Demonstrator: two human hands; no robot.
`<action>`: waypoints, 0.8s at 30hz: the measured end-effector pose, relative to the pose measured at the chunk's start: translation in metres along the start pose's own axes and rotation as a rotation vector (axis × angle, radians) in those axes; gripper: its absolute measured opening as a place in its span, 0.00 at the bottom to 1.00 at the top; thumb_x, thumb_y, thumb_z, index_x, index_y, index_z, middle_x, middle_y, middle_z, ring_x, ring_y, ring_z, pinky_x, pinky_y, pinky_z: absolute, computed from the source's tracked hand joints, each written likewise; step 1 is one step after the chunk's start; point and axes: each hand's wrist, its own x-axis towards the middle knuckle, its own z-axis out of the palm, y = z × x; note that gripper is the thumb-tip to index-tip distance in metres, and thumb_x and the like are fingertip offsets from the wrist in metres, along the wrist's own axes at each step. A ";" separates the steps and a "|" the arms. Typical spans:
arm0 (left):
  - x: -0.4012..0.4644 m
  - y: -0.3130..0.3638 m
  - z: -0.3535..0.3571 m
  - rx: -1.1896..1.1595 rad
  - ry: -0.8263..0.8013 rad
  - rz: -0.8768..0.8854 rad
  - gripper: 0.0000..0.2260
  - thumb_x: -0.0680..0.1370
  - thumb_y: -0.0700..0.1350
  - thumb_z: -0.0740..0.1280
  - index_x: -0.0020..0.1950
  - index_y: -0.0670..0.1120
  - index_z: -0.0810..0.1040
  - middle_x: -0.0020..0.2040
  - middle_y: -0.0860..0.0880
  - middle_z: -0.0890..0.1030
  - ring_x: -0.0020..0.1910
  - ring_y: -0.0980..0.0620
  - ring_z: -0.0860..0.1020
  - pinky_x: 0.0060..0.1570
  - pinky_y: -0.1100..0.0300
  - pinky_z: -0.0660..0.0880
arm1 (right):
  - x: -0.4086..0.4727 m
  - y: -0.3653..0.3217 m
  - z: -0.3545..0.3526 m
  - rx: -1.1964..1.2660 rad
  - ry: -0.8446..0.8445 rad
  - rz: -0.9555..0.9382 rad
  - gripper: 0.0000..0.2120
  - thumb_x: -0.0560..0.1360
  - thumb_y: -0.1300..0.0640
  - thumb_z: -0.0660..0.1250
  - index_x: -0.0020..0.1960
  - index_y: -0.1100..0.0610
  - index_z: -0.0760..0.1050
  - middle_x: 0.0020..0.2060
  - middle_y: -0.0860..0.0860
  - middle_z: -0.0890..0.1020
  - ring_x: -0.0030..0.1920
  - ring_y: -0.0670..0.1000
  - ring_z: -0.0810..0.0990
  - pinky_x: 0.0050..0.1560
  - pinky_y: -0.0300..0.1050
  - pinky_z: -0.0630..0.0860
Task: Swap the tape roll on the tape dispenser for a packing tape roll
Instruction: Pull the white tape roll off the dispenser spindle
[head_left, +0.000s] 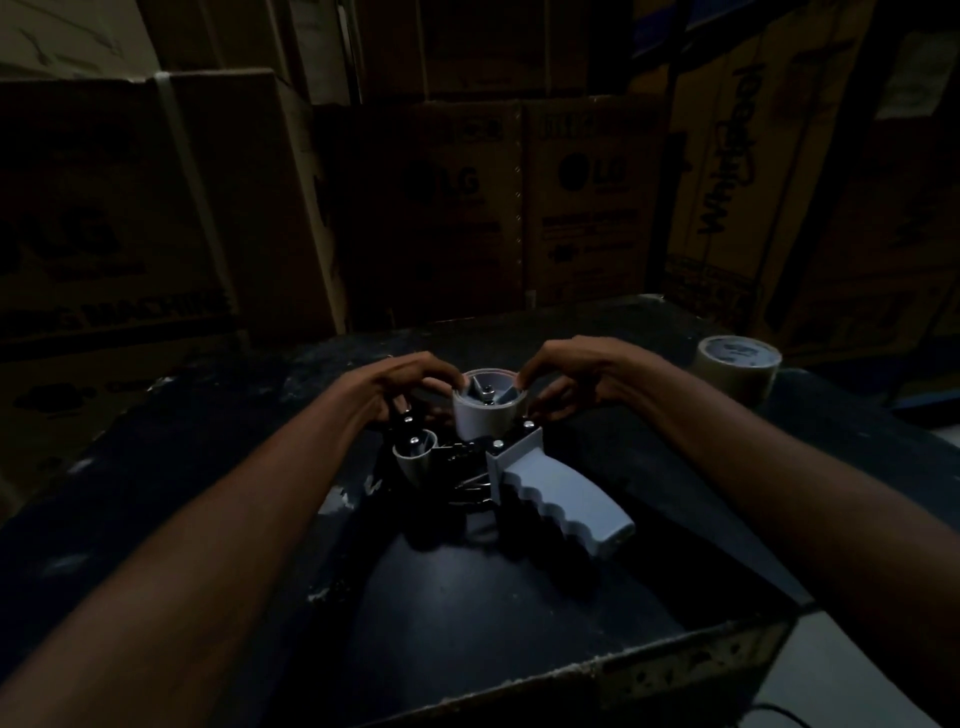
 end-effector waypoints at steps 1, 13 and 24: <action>0.001 -0.001 0.000 0.013 0.007 0.005 0.04 0.71 0.40 0.71 0.42 0.40 0.82 0.39 0.42 0.85 0.29 0.50 0.81 0.24 0.64 0.75 | 0.000 0.000 0.001 -0.013 0.017 -0.009 0.15 0.70 0.61 0.73 0.54 0.61 0.75 0.45 0.64 0.86 0.47 0.59 0.87 0.55 0.52 0.82; -0.011 0.002 0.008 0.081 0.162 0.063 0.04 0.67 0.40 0.74 0.34 0.41 0.82 0.33 0.44 0.84 0.26 0.52 0.79 0.28 0.63 0.74 | 0.000 -0.003 0.009 -0.172 0.113 -0.110 0.10 0.71 0.61 0.74 0.50 0.64 0.79 0.40 0.59 0.85 0.35 0.52 0.86 0.35 0.42 0.81; -0.021 0.007 0.014 0.109 0.230 0.066 0.03 0.70 0.35 0.72 0.41 0.37 0.79 0.20 0.48 0.77 0.17 0.56 0.74 0.18 0.68 0.69 | 0.002 -0.011 0.013 -0.287 0.169 -0.200 0.11 0.70 0.58 0.76 0.49 0.65 0.83 0.44 0.61 0.86 0.42 0.54 0.86 0.45 0.47 0.84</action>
